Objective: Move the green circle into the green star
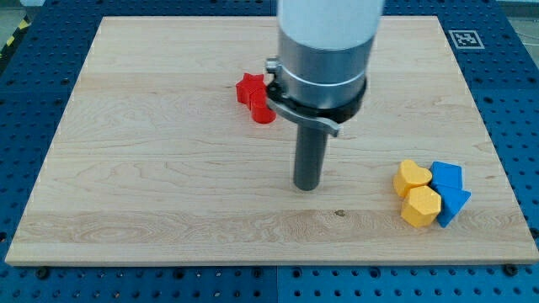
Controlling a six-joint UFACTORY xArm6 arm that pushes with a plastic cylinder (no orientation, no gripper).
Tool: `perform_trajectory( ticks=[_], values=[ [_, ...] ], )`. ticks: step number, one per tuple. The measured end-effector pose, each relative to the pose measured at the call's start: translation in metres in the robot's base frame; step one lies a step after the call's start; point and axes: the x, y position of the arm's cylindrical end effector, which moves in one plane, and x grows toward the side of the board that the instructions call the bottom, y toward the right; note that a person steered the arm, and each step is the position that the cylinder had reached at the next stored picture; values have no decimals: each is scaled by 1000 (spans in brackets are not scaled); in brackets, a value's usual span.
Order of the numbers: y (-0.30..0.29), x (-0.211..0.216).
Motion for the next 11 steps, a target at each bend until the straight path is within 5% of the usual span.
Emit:
perform_trajectory(
  ticks=[4, 8, 11],
  values=[
    [64, 0],
    [94, -145],
    [93, -158]
  ],
)
